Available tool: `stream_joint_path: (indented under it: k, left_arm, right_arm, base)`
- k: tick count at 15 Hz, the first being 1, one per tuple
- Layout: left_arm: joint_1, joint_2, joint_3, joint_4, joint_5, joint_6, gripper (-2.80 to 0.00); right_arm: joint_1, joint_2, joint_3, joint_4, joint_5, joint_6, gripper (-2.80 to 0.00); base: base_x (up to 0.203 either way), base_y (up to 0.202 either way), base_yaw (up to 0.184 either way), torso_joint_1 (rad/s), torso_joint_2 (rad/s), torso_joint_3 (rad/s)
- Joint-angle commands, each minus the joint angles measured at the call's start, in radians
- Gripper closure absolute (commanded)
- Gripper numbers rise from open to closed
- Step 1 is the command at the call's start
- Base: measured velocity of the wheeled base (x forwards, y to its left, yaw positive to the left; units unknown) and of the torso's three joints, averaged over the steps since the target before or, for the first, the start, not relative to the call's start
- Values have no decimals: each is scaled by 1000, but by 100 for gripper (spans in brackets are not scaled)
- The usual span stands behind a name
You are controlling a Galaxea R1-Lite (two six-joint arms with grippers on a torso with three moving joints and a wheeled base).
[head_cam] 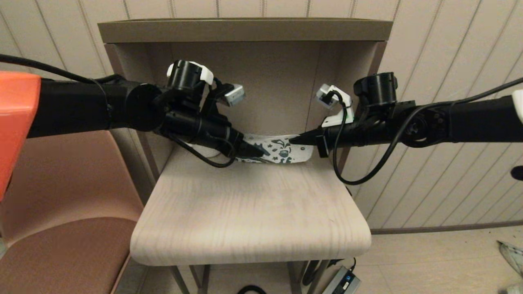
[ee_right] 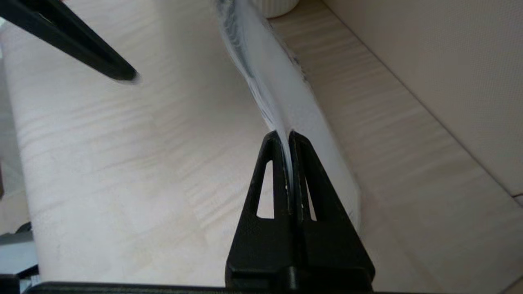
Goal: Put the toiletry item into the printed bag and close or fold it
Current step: Close the strorage bag and place it on the desk
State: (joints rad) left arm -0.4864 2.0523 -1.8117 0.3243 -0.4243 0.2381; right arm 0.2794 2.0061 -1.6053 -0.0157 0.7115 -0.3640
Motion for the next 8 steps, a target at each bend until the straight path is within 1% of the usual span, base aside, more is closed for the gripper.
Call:
stream_joint_path:
  k: [1, 3, 4, 5, 6, 8]
  left_arm:
    - [0, -61, 1, 1, -2, -2, -280]
    - [0, -89, -3, 1, 2, -16, -280]
    - [0, -97, -8, 1, 27, -27, -280]
    - [0, -101, -19, 0, 74, -32, -280]
    - [0, -113, -35, 1, 101, -40, -280]
    - [0, -134, -57, 0, 115, -81, -280]
  right_arm:
    - [-5, -28, 8, -2, 6, -3, 0]
    - [-5, -41, 19, -12, 4, -3, 0]
    - [-4, -50, 30, -20, 2, -3, 0]
    - [-3, -62, 35, -22, 2, -3, 0]
    - [-4, -75, 39, -22, 2, -2, 0]
    - [-9, -92, 41, -23, 2, -1, 0]
  base:
    - [0, 0, 0, 0, 0, 0]
    - [0, 0, 0, 0, 0, 0]
    - [0, 0, 0, 0, 0, 0]
    - [0, 0, 0, 0, 0, 0]
    - [0, 0, 0, 0, 0, 0]
    - [0, 0, 0, 0, 0, 0]
